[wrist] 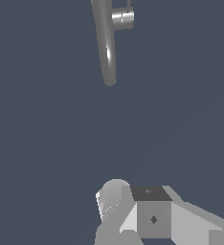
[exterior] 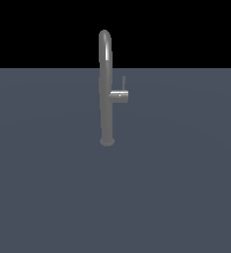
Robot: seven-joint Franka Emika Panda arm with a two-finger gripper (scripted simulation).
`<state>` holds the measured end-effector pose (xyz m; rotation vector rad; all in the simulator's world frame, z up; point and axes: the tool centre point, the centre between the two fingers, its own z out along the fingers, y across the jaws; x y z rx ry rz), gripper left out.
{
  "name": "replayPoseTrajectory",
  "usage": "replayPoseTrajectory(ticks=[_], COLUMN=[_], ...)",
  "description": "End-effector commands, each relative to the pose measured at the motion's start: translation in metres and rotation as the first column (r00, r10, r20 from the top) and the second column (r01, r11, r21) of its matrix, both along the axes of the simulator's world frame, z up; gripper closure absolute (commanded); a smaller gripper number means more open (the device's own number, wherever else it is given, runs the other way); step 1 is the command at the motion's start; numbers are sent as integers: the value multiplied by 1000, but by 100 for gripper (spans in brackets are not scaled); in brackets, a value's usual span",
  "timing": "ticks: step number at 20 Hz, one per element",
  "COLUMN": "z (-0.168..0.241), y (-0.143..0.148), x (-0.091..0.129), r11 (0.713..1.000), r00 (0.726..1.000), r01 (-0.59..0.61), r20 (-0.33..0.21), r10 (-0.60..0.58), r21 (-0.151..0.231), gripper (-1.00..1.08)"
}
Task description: Turn on the faucet by rotating a designated handle.
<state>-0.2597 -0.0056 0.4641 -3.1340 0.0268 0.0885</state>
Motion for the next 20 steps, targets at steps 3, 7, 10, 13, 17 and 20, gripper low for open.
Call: replayPoseTrajectory(ticks=[3, 7, 10, 13, 17, 20], z=[0, 0, 0, 0, -1, -2], y=[0, 1, 3, 5, 9, 11], x=[0, 4, 10, 18, 32, 46], r11=[1000, 1000, 999, 998, 993, 986], r00=[1000, 1000, 999, 998, 992, 984], r01=[1, 12, 27, 49, 90, 130], r20=[-1, -13, -29, -51, -94, -135], r10=[-1, -12, -27, -47, -83, -115], r21=[1, 11, 25, 44, 77, 107], gripper=[108, 108, 108, 108, 108, 108])
